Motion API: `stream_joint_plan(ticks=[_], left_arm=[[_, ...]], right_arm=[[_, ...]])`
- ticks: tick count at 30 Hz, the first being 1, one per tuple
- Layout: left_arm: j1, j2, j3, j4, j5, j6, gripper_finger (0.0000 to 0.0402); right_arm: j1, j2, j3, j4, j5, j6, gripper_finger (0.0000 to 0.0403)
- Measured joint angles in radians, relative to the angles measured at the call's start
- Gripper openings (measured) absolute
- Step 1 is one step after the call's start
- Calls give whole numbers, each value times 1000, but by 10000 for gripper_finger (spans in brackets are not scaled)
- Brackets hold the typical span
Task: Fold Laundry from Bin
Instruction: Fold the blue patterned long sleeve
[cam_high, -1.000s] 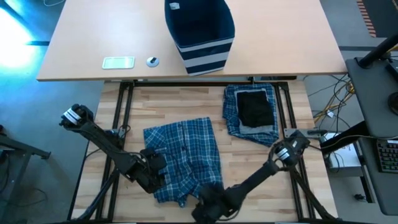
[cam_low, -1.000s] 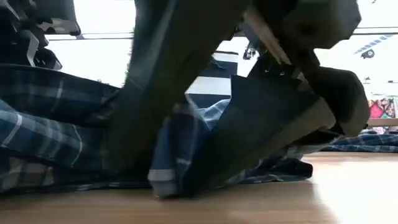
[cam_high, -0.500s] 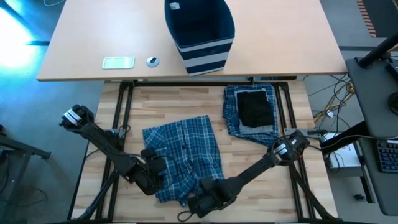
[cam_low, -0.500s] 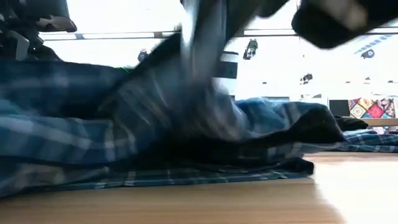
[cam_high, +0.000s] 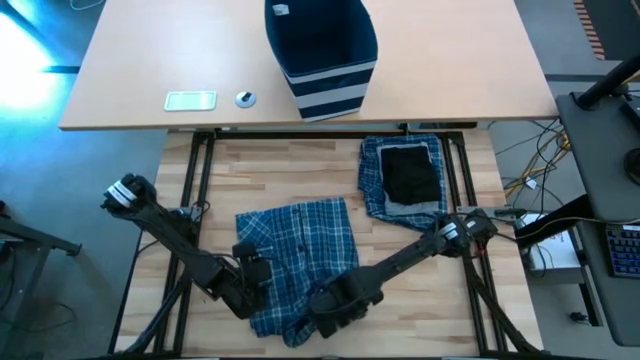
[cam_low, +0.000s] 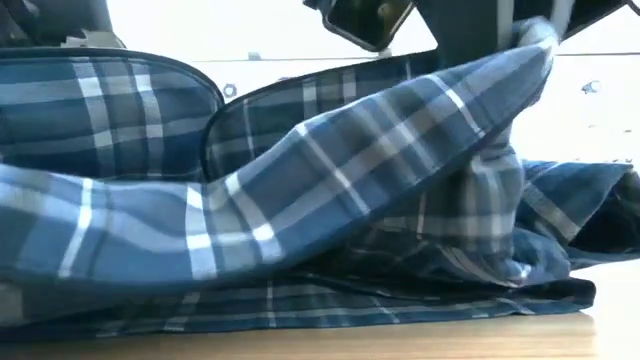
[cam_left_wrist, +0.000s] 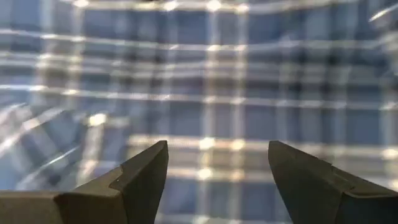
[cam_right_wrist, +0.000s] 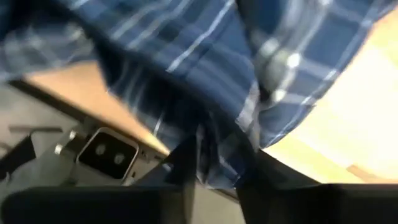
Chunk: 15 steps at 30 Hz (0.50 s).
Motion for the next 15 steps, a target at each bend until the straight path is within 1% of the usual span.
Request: stream_joint_plan(ticks=[3,4,6,8,10,13,15], left_arm=[[0,28,0,109,1,19,261],[0,38,0,141,2,27,261],[0,56,0,167,3,30,261],[0,64,0,165,3,30,261],[0,65,0,156,2,30,261],[0,65,0,156,2,30,261],[-1,64,0,156,4,38,261]], right_arm=[[9,1,24,13,2,-52,124],[17,1,39,12,18,-78,138],[41,1,82,12,85,-149,162],[84,1,129,13,211,-261,182],[147,1,155,34,384,-406,195],[241,8,152,126,640,-729,204],[285,27,138,185,752,-891,204]])
